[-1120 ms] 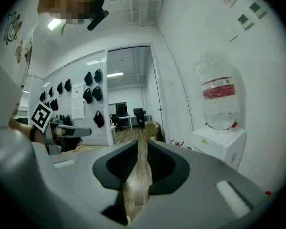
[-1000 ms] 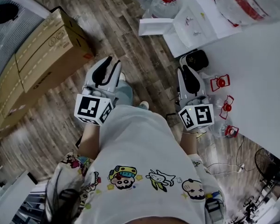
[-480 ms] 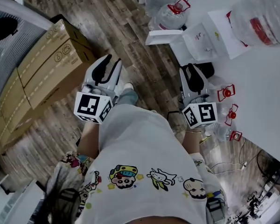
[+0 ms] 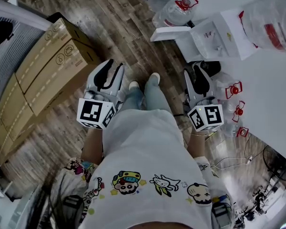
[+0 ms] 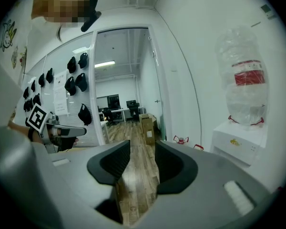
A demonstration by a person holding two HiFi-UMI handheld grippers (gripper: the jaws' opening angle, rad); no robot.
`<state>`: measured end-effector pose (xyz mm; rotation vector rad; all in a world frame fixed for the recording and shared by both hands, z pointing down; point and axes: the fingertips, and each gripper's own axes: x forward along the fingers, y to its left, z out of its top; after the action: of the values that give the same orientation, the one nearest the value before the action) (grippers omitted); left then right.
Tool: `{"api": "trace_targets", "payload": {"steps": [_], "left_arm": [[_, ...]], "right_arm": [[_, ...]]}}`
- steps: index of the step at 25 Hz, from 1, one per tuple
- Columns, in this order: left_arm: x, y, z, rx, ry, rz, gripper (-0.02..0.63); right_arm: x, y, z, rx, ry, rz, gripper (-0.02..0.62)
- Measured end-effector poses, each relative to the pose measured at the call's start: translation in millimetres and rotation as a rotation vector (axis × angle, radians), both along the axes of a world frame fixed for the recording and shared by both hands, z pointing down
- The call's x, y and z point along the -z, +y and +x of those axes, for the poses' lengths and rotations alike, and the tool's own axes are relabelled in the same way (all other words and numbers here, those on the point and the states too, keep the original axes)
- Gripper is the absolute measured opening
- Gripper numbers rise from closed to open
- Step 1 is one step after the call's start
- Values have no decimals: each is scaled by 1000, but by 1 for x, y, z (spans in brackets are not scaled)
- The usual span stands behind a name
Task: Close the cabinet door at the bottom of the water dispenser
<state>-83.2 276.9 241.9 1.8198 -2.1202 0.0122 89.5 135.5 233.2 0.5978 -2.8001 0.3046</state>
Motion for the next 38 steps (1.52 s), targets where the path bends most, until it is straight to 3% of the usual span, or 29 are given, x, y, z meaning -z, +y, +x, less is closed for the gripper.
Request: {"api": "trace_targets", "payload": {"steps": [15,26,31,38], "left_arm": [[-7,-25,-48,53,-20,-12,121],[11,-143,-96,-4,-55,5,121],[22,-199,-97,-60,-67,24,121],[19,-252,-84,-167,-63,17,130]], "right_arm": [[-14,-46,-53,17,-31,-38,170],[-11,-152,-95,-44,-59,-52,175],[-1,-192,-103,-57,-80,-41,184],[-8,-208,-108,-58,-66,-53,193]]}}
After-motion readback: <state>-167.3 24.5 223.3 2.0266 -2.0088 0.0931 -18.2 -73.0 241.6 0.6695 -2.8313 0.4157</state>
